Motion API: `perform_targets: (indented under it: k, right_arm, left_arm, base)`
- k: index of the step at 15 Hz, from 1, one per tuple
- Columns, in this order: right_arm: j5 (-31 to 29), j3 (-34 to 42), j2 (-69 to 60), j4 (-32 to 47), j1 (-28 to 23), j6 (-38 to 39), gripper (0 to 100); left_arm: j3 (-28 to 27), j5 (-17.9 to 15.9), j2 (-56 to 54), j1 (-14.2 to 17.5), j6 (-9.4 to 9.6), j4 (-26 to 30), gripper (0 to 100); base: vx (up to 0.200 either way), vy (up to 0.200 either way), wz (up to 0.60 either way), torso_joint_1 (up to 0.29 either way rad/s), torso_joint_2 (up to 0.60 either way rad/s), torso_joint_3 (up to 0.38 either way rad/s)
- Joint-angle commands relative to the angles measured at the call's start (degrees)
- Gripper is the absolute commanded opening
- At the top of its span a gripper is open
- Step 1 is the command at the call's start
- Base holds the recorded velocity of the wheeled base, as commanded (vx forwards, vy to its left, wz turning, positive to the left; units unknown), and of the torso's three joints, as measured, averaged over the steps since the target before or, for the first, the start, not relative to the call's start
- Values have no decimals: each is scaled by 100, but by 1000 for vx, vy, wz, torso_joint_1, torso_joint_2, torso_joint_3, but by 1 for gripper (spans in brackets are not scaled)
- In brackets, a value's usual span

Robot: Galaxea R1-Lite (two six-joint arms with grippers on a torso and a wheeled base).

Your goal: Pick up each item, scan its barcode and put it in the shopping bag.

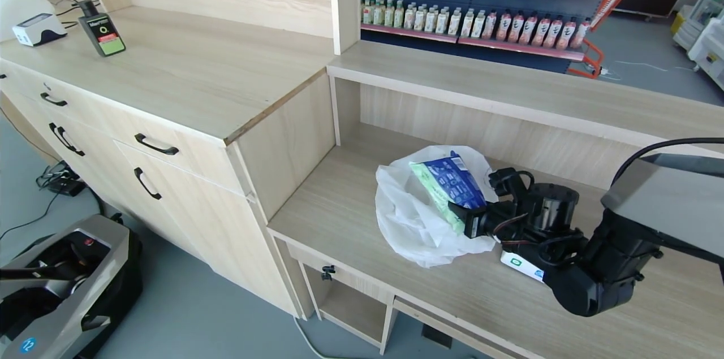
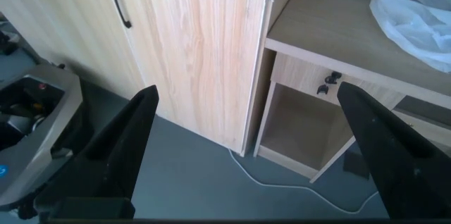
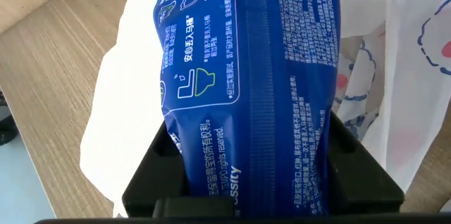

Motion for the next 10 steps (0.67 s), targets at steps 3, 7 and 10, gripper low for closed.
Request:
perform_targets:
  k: [3,7,10]
  right_arm:
    - [3,5,88,-3,-2,0,0]
    - [3,14,79,23,-11,0,0]
    - [3,-4,106,32,-11,0,0]
  left_arm:
    - [0,0,-2,0,0,-9,100]
    - [0,0,-2,0,0,0,100]
    - [0,0,-2,0,0,0,100]
  base:
    - [0,0,0,0,0,0]
    - [0,0,0,0,0,0]
    - [0,0,0,0,0,0]
